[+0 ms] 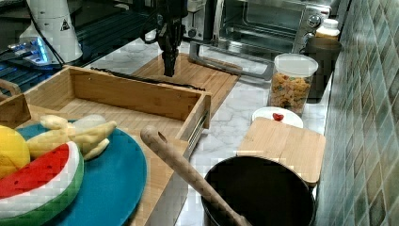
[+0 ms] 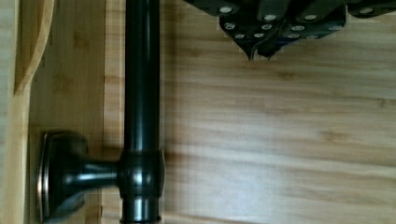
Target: Close the drawer.
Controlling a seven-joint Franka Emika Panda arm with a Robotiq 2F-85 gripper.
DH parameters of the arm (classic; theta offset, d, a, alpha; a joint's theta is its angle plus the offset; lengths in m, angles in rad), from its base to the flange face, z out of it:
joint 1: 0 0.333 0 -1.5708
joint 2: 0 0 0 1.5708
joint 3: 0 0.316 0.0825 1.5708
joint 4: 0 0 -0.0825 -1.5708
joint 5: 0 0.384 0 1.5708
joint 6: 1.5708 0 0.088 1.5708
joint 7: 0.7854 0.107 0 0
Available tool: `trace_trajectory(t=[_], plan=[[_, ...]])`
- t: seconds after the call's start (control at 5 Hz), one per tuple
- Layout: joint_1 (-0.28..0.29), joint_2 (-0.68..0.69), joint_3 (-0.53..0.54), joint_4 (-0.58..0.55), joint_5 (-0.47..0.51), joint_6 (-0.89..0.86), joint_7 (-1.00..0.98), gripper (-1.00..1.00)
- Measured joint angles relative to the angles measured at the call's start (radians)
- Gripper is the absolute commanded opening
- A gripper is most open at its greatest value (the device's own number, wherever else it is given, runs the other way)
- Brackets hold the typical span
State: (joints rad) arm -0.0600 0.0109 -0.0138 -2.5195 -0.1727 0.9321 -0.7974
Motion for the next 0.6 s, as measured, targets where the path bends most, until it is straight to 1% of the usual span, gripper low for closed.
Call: trace_trajectory(t=[0.2, 0.4, 0.6], plan=[[0.000, 0.005, -0.002, -0.014, -0.046, 0.000, 0.000, -1.00], [-0.009, 0.018, -0.003, -0.020, -0.052, 0.012, -0.054, -1.00], [-0.016, 0.043, -0.044, -0.010, -0.052, 0.020, -0.190, -1.00]])
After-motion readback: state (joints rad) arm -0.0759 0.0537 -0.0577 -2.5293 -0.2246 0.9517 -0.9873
